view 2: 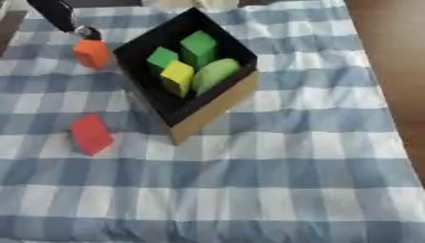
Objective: Pick up objects on the table and place them in the box.
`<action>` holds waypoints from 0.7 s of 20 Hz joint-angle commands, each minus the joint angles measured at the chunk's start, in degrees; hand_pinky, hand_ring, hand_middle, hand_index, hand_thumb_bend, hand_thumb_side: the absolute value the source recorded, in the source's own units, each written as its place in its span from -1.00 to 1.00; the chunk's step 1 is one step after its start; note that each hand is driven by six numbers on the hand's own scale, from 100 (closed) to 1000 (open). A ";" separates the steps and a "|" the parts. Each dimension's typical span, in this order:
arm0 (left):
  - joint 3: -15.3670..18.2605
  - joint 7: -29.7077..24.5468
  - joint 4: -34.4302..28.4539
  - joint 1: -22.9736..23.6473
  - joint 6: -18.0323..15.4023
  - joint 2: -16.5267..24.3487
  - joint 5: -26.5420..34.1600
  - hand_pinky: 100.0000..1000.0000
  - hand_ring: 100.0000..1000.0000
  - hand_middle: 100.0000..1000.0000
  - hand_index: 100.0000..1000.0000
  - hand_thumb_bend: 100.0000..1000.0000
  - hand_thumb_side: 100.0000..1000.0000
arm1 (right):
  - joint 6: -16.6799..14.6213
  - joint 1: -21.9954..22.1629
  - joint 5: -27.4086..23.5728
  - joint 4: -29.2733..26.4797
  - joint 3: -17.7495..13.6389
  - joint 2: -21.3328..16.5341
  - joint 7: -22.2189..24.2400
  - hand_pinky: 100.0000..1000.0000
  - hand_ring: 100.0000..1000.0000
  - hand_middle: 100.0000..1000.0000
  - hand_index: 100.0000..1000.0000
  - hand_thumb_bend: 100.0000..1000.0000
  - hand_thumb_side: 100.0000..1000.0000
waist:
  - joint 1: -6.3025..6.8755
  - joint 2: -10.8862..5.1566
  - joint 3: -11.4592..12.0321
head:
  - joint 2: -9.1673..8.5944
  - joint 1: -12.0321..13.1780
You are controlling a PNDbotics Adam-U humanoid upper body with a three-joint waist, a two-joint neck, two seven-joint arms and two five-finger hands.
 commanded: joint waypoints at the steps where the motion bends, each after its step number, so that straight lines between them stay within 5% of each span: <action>1: 1.52 0.35 2.10 -1.47 -1.44 1.69 -1.40 0.91 0.84 0.65 0.76 0.17 -0.89 | -3.97 -0.10 0.48 -1.14 -0.44 -1.15 3.83 1.00 1.00 -0.34 1.00 -1.00 -0.06 | 0.51 -1.33 -0.02 | -0.04 0.15; 14: 4.54 1.74 14.38 -3.93 -10.56 -0.67 -8.09 0.87 0.82 0.65 0.74 0.28 -1.00 | -4.55 -0.35 1.39 -1.14 -0.59 -0.27 4.06 1.00 1.00 -0.36 1.00 -1.00 -0.06 | 0.06 -0.21 -0.63 | -2.23 0.67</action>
